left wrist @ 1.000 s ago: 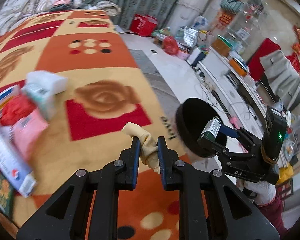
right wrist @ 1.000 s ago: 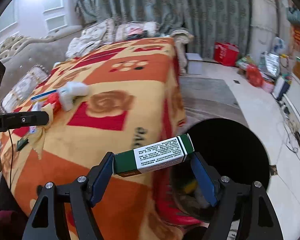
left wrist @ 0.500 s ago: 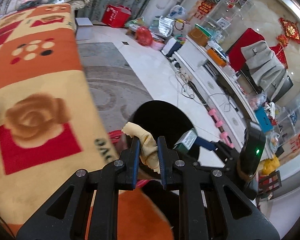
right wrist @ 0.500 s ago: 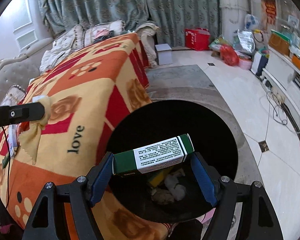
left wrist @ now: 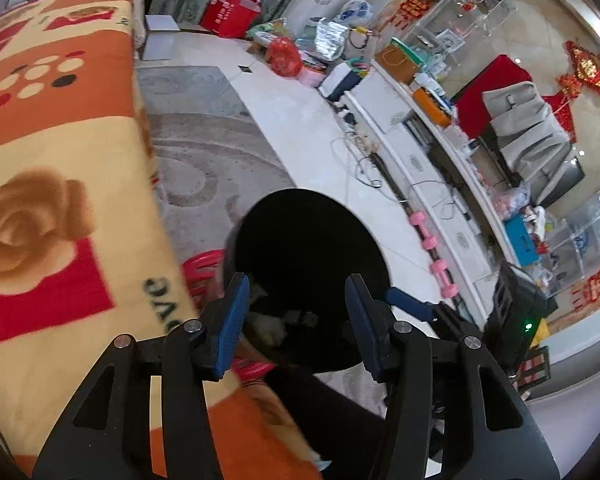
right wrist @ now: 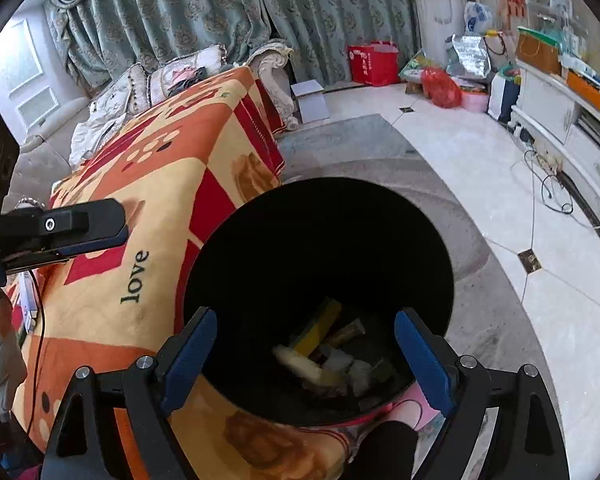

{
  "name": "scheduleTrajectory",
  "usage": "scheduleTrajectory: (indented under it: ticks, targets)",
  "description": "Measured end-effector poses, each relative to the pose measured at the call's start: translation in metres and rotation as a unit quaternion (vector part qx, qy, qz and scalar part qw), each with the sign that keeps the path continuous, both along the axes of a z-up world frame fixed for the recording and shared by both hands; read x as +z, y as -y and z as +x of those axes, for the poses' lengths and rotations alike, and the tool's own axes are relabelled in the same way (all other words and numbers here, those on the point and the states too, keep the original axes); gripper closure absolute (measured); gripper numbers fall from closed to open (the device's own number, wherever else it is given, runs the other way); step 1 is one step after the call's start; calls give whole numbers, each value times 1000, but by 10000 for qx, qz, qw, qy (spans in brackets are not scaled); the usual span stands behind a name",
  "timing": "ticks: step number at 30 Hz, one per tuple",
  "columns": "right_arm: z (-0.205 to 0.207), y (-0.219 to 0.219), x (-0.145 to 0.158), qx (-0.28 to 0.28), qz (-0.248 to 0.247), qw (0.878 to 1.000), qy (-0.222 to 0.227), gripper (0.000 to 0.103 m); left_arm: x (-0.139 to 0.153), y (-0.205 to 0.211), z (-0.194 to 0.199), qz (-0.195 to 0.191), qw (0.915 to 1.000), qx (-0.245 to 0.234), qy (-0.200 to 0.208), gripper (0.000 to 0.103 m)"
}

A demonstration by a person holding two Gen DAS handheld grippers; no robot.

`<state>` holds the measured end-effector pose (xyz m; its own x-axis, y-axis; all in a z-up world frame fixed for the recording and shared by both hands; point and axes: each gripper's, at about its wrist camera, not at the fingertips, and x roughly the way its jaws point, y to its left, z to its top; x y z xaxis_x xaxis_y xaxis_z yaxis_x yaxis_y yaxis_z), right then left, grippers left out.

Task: Collect trash
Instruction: 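Carry the wrapper and green-white box over the black bin and open both tools, then move both open tools back over the trash on the blanket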

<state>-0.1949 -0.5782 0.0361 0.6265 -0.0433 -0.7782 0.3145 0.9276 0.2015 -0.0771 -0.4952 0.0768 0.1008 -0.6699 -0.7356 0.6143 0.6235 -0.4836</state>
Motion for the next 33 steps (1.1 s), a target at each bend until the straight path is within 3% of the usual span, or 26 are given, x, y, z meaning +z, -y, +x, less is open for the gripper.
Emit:
scheduleTrajectory:
  ticks: [8,16,33]
  targets:
    - [4,-30,3,194,-78,9998,69,14,5,-50,-8,492,9957,475,618,55]
    - [11,-66,18,461,-135,9987,176,14,6,-100,-17,857,9876,870,986,55]
    - [52,-183,25,1562,-216,9873,195,14,5,-215,-31,1192,9726,1688,1062,55]
